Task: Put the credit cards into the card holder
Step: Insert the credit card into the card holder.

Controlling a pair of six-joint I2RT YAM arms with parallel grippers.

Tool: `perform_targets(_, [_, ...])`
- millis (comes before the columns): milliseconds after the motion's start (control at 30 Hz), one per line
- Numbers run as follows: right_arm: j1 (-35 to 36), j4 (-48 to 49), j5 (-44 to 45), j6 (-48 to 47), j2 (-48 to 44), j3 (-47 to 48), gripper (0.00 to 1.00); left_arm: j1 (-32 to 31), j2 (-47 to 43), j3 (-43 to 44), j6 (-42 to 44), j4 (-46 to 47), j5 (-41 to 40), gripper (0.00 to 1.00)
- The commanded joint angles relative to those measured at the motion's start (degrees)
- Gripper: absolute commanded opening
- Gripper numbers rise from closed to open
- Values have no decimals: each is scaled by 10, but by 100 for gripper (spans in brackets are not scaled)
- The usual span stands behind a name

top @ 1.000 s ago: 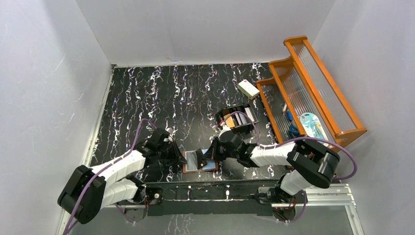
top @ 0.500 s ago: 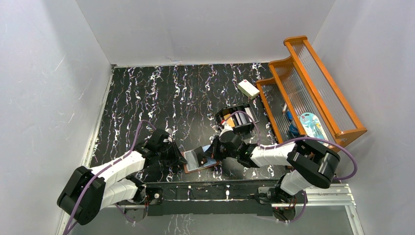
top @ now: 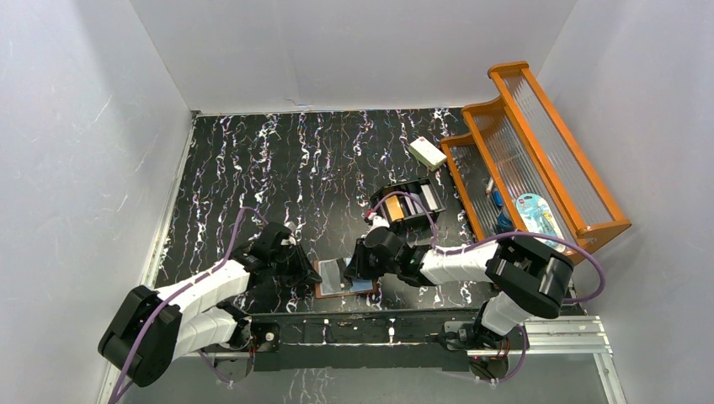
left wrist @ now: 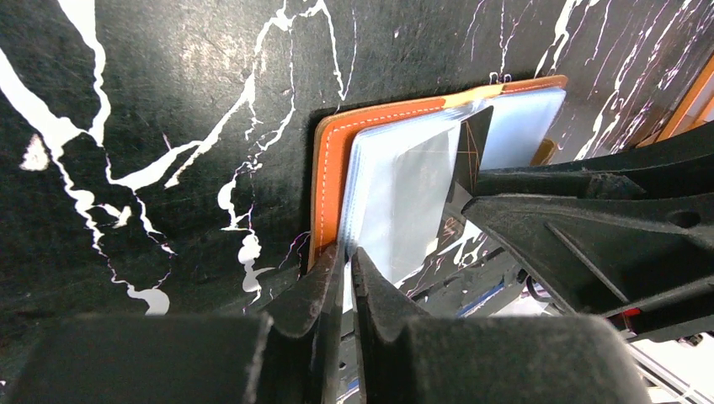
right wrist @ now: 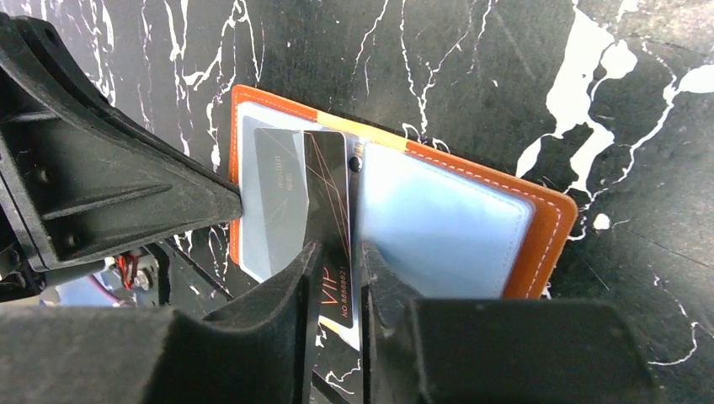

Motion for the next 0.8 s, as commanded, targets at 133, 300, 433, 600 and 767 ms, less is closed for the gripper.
perform_targets(133, [5, -109, 21, -41, 1, 62, 39, -1, 3, -6, 9, -36, -5, 9])
perform_targets(300, [11, -107, 7, -36, 18, 74, 39, 0, 0, -7, 7, -36, -4, 9])
perform_targets(433, [22, -111, 4, -26, 21, 89, 38, 0, -3, -10, 2, -36, -2, 9])
perform_targets(600, [39, -115, -2, 24, 35, 93, 35, -1, -15, -10, -15, -38, 6, 9])
perform_targets(767, [40, -113, 13, 53, 46, 102, 33, -2, -40, -18, -42, -37, 10, 9])
